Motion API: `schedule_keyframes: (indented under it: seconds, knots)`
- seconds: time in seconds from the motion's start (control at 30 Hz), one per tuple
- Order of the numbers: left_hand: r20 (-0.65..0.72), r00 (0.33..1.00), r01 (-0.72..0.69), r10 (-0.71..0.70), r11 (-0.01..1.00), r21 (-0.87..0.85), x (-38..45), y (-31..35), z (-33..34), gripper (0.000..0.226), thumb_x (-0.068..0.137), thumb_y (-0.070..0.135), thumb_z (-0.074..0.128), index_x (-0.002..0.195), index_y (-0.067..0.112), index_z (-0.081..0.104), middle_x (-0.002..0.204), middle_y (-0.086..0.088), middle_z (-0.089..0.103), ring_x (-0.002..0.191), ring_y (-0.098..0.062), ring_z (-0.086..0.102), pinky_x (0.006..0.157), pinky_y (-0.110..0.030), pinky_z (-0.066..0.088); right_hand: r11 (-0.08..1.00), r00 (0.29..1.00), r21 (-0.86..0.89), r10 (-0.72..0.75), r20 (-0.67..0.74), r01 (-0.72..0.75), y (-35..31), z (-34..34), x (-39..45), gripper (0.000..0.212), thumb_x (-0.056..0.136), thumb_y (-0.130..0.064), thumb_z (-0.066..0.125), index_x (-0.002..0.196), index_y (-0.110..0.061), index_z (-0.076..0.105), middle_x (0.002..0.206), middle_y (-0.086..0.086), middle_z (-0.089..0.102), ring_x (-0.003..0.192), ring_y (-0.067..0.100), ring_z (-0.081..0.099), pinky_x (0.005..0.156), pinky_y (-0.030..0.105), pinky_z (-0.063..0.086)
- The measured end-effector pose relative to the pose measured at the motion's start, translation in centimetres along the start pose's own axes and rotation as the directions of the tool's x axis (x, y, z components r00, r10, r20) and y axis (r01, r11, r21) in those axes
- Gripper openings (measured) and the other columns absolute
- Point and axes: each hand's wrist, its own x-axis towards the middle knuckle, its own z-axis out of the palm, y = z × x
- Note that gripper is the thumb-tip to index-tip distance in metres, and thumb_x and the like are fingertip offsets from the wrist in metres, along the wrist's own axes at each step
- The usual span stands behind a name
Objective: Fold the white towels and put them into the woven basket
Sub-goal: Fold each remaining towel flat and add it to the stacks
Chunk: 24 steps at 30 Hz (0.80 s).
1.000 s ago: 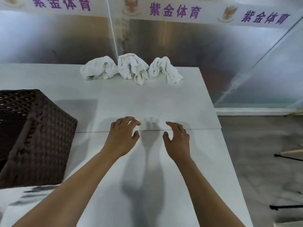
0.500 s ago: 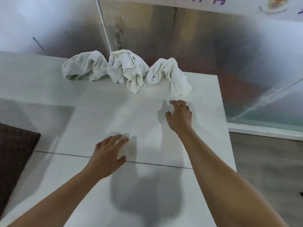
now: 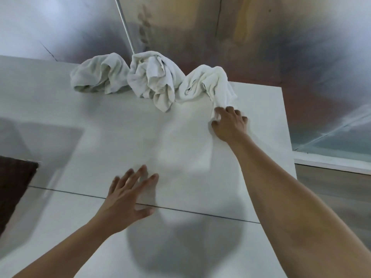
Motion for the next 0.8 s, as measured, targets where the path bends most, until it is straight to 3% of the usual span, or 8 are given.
schedule_keyframes:
  seconds: [0.27,0.53,0.7,0.8]
  knots:
    - [0.051,0.998,0.046,-0.046,0.999,0.007,-0.1,0.5,-0.3,0.092,0.084,0.065,0.064,0.154,0.056,0.004,0.167,0.013,-0.013,0.155,-0.018,-0.012,0.124,-0.046,-0.003,0.989,0.986,0.144,0.055,-0.158,-0.032,-1.1,3.6,-14.5,0.033,0.085,-0.025,0.067,0.118,-0.031,0.066,0.113,-0.002,0.062,0.109,0.026,0.053,0.092,0.041,0.038]
    - [0.055,0.995,0.086,-0.089,0.995,0.041,-3.9,3.0,1.0,0.084,0.094,0.049,0.059,0.158,0.042,0.004,0.168,0.003,-0.009,0.155,-0.024,-0.002,0.124,-0.043,0.005,0.99,0.992,0.127,0.075,-0.106,-0.061,-4.8,6.2,-27.5,0.03,0.08,-0.016,0.073,0.105,-0.032,0.068,0.101,-0.005,0.061,0.098,0.023,0.057,0.096,0.041,0.035]
    - [-0.014,1.0,-0.014,0.013,0.995,-0.101,-8.0,4.0,0.6,0.087,0.087,0.04,0.067,0.157,0.039,0.014,0.167,0.005,0.013,0.152,-0.024,0.017,0.117,-0.046,0.026,0.97,0.99,0.238,-0.008,-0.139,0.042,-6.1,4.9,-34.0,0.036,0.083,-0.005,0.068,0.104,-0.034,0.066,0.099,-0.007,0.058,0.101,0.02,0.057,0.104,0.041,0.036]
    - [-0.032,0.994,-0.11,0.107,0.987,-0.121,-10.1,5.0,-0.4,0.096,0.08,0.053,0.07,0.156,0.044,0.012,0.164,0.006,0.019,0.148,-0.021,0.021,0.116,-0.042,0.027,0.898,0.997,0.438,-0.017,-0.081,0.051,-6.8,2.3,-37.1,0.041,0.092,-0.003,0.06,0.118,-0.035,0.063,0.102,-0.005,0.053,0.091,0.02,0.058,0.092,0.038,0.048]
